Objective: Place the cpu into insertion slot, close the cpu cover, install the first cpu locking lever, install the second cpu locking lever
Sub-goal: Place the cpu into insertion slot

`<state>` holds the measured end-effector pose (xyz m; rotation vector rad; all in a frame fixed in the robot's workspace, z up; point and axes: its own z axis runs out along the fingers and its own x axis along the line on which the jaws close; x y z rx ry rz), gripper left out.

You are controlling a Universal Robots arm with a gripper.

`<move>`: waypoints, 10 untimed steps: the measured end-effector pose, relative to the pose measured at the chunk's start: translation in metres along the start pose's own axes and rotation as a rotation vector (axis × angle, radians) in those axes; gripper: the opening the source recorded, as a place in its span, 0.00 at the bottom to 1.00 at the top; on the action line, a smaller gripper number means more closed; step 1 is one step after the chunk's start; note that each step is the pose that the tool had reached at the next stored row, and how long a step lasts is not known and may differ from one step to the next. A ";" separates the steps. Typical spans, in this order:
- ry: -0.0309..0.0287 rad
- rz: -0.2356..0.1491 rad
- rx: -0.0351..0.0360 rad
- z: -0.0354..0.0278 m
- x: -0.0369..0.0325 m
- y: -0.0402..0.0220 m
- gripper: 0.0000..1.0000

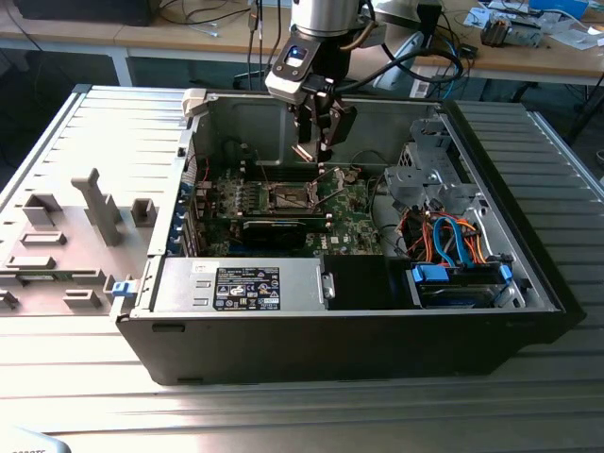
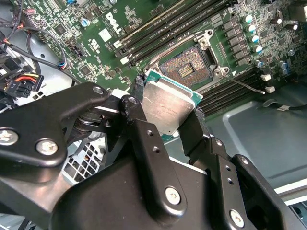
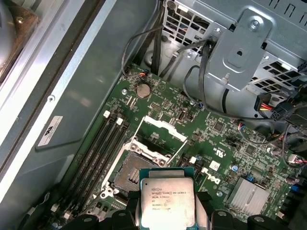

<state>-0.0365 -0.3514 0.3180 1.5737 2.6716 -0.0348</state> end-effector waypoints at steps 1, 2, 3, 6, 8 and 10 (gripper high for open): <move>0.0000 0.003 0.0002 0.0001 0.0000 0.0000 0.54; 0.0000 0.005 0.0002 0.0001 0.0000 0.0000 0.54; 0.0000 0.006 0.0003 0.0001 0.0000 0.0000 0.54; 0.0000 0.010 0.0005 0.0002 0.0000 0.0000 0.54; 0.0000 0.013 0.0006 0.0002 0.0000 0.0000 0.54; 0.0000 0.015 0.0007 0.0002 0.0000 0.0000 0.54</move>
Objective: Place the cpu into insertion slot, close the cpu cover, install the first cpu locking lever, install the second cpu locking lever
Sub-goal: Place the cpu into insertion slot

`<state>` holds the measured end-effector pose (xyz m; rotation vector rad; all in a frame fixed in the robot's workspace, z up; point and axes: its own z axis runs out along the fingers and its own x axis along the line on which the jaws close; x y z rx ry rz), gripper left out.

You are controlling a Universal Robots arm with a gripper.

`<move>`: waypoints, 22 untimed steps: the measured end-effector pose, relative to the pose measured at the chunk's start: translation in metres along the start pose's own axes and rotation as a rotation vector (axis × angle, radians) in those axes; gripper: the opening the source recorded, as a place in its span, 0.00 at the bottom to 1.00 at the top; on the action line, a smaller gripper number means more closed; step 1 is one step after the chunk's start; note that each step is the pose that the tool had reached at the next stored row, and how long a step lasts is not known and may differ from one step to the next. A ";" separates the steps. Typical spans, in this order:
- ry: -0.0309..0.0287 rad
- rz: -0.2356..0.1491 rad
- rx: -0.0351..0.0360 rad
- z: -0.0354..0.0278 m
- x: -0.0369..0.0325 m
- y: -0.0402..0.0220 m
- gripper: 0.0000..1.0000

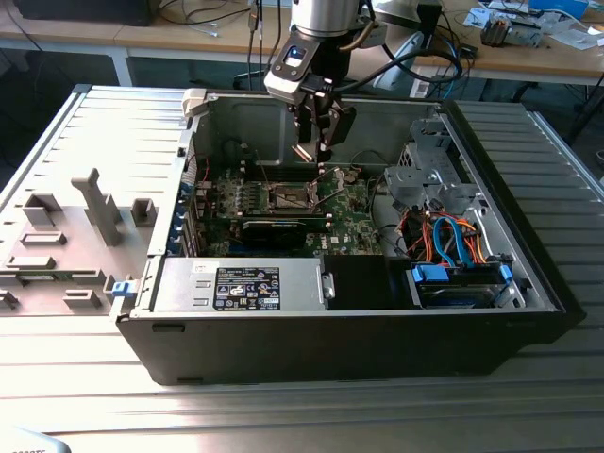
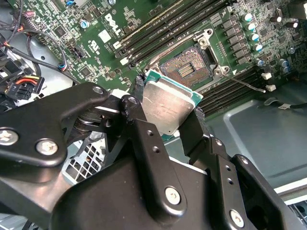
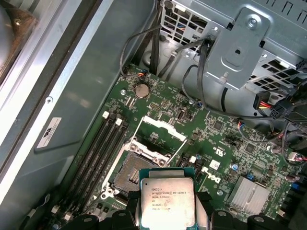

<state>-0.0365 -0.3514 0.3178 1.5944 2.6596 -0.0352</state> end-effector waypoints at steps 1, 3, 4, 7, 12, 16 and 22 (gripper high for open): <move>0.0000 0.001 0.0001 0.0000 0.0000 0.0000 0.54; 0.0000 0.004 0.0002 0.0001 0.0000 0.0000 0.54; 0.0000 0.005 0.0003 0.0001 0.0000 0.0000 0.54; 0.0000 0.010 0.0005 0.0001 0.0000 0.0000 0.54; 0.0000 0.016 0.0008 0.0002 0.0000 0.0000 0.54; 0.0000 0.021 0.0009 0.0003 0.0000 0.0000 0.54; -0.0001 0.028 0.0014 0.0004 0.0000 0.0000 0.54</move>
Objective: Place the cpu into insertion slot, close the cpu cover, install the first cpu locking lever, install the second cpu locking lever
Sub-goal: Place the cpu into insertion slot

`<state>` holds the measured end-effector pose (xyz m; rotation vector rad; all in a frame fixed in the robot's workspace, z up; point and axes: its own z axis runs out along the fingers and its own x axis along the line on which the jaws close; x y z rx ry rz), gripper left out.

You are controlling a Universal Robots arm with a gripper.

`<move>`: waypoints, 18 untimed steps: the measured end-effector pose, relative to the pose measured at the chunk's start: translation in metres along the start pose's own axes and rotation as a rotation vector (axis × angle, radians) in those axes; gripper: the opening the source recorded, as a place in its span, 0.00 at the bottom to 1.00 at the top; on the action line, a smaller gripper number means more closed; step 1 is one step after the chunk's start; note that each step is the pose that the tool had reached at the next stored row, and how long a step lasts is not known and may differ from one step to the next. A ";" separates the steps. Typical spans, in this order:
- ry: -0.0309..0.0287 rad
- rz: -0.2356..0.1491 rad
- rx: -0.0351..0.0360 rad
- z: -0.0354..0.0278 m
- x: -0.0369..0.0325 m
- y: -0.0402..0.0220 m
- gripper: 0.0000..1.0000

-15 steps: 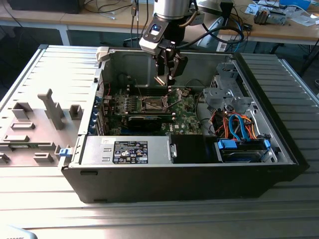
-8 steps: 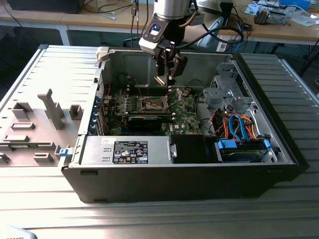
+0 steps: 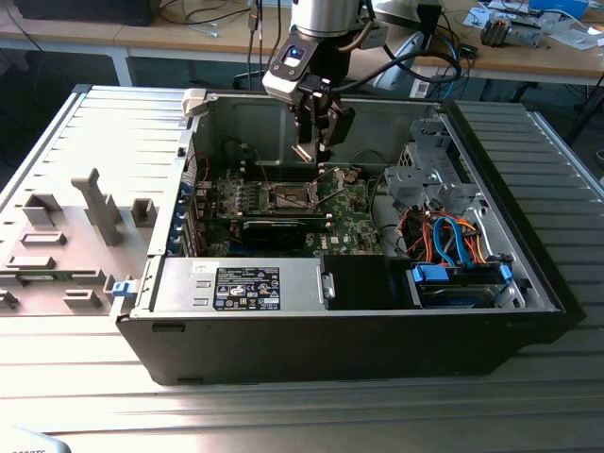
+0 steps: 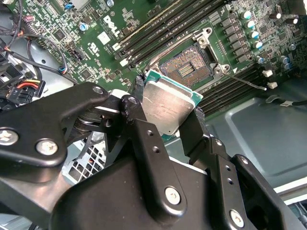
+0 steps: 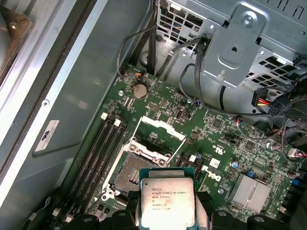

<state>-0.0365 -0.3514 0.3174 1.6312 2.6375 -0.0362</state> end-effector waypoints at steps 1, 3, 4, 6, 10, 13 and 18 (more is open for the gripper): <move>0.0000 0.001 0.0000 0.0000 0.0000 0.0000 0.54; 0.0000 0.004 0.0001 0.0001 0.0000 0.0000 0.54; 0.0001 0.005 0.0002 0.0001 0.0000 0.0000 0.54; 0.0000 0.008 0.0003 0.0002 0.0000 0.0000 0.54; 0.0000 0.012 0.0005 0.0002 0.0000 0.0000 0.54; 0.0000 0.017 0.0007 0.0003 0.0000 0.0000 0.54; 0.0000 0.022 0.0010 0.0004 0.0000 0.0000 0.54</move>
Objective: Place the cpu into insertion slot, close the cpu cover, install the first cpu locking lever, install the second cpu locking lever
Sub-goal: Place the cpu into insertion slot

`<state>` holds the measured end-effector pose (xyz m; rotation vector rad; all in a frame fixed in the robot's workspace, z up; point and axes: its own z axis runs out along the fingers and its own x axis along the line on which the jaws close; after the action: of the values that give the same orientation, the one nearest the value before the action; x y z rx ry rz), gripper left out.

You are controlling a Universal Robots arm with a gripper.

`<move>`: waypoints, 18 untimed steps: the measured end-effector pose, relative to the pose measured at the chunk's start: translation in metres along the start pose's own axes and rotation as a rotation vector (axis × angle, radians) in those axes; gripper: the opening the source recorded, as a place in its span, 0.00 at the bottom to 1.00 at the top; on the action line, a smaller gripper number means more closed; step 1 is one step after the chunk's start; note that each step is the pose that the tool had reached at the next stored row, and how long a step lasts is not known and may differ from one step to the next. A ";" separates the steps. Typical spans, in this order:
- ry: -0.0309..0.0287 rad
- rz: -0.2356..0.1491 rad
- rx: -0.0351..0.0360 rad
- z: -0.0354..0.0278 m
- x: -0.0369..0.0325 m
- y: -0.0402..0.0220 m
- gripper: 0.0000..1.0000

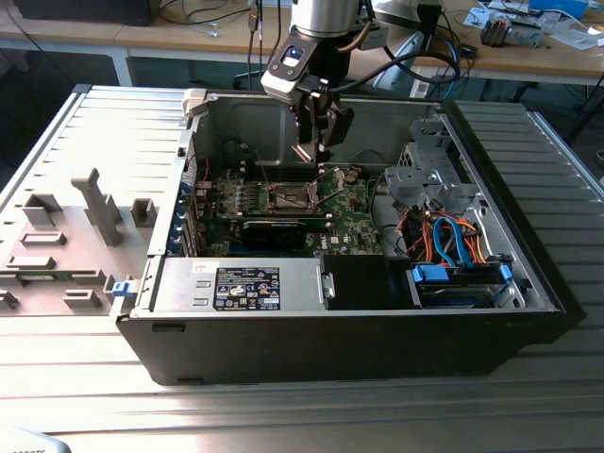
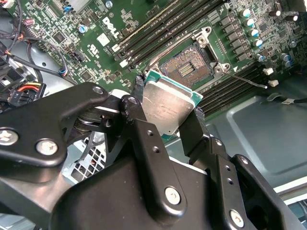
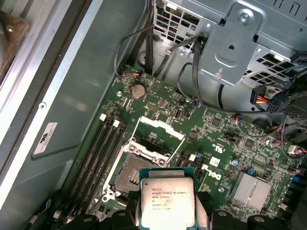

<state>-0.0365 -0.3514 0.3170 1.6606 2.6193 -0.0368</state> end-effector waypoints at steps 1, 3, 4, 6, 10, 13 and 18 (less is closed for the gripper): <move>0.0001 0.001 0.0001 0.0000 0.0000 0.0000 0.54; 0.0000 0.003 0.0002 0.0000 0.0000 0.0000 0.54; 0.0000 0.004 0.0003 0.0000 0.0000 0.0000 0.54; 0.0000 0.007 0.0004 0.0001 0.0000 0.0000 0.54; 0.0000 0.011 0.0005 0.0002 0.0000 0.0000 0.54; 0.0000 0.014 0.0007 0.0002 0.0000 0.0000 0.54; 0.0000 0.020 0.0010 0.0003 0.0000 0.0000 0.54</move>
<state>-0.0365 -0.3514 0.3168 1.6865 2.6031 -0.0375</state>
